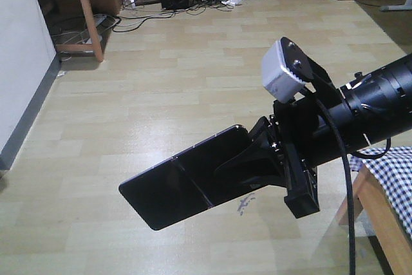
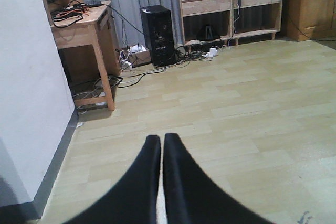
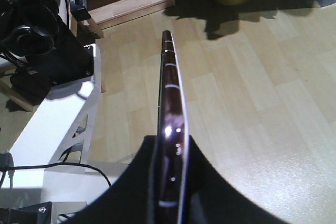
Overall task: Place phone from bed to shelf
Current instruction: 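Turn and drive across the floor toward the wooden shelf unit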
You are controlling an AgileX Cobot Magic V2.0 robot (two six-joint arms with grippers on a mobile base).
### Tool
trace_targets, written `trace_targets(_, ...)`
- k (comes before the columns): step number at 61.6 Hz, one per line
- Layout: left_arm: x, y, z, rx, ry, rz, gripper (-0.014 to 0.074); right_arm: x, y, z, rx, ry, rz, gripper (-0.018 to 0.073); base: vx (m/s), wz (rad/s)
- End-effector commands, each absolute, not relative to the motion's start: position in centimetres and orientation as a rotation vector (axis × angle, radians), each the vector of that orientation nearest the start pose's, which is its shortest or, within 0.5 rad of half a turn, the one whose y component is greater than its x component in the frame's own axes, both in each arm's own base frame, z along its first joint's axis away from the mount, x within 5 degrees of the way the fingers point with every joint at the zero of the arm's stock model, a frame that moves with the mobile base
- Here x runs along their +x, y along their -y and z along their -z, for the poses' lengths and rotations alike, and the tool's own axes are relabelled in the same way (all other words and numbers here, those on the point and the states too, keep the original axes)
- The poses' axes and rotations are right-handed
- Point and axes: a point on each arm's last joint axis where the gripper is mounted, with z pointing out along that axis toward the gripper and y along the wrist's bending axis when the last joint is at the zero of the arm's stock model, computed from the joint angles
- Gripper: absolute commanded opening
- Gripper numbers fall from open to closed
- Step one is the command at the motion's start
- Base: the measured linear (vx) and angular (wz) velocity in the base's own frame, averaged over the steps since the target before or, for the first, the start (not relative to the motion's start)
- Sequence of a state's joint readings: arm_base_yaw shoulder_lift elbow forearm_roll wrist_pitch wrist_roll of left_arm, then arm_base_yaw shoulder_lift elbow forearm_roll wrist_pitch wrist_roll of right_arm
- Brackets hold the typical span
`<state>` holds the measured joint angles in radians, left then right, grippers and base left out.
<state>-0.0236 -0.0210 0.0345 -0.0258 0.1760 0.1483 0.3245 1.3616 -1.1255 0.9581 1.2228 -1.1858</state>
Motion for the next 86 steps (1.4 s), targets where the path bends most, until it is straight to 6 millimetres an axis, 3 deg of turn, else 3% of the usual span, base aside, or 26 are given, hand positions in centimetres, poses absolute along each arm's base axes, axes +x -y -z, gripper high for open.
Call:
trace_targets(1,5.49,0.16,-20.12,0.105,-1.571,-0.064,0.0001,20.63,-14.9,-35.98,-1.41,-1.852,-1.092,-0.0003,0.28,-0.03)
trace_targets(86,5.49,0.16,-20.12,0.105,-1.571,-0.064,0.0001,20.63,-14.9,-35.98,-1.41,-1.852,-1.092,-0.0003,0.32,0.02)
